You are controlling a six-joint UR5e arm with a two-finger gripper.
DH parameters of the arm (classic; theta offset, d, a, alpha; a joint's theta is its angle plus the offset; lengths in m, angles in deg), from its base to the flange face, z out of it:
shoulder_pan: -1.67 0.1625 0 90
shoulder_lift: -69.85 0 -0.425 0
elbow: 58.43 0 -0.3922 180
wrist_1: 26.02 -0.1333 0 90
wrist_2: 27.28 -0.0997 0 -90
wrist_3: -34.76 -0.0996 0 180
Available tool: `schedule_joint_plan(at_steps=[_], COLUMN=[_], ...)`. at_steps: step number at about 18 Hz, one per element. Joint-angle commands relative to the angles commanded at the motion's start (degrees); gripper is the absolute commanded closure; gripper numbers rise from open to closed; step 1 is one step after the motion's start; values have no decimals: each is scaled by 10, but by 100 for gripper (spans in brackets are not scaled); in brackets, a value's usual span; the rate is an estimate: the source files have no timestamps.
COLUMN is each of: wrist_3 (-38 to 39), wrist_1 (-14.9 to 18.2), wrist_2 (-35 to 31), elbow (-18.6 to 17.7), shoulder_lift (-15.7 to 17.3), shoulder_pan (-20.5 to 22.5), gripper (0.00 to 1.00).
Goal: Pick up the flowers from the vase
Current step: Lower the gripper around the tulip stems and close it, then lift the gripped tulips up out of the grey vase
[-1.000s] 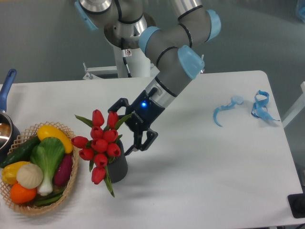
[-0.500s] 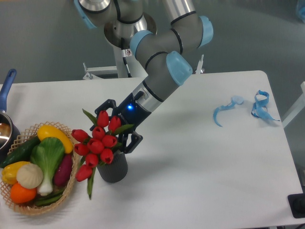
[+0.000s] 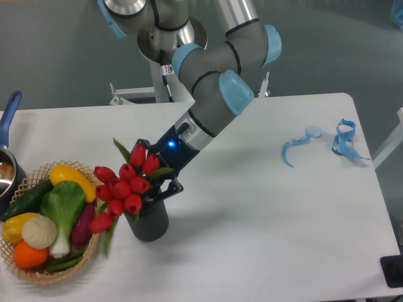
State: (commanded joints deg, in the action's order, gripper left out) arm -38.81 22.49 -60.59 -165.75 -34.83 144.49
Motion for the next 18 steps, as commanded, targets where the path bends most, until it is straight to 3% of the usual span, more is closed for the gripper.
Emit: schedule_joint_plan(at_steps=[10, 18], wrist_3=[143, 228], wrist_1=[6, 6], wrist_2=[42, 76], elbow=[94, 112], shoulder_lift=[14, 64], shoulder_pan=[9, 20], gripper=[64, 64])
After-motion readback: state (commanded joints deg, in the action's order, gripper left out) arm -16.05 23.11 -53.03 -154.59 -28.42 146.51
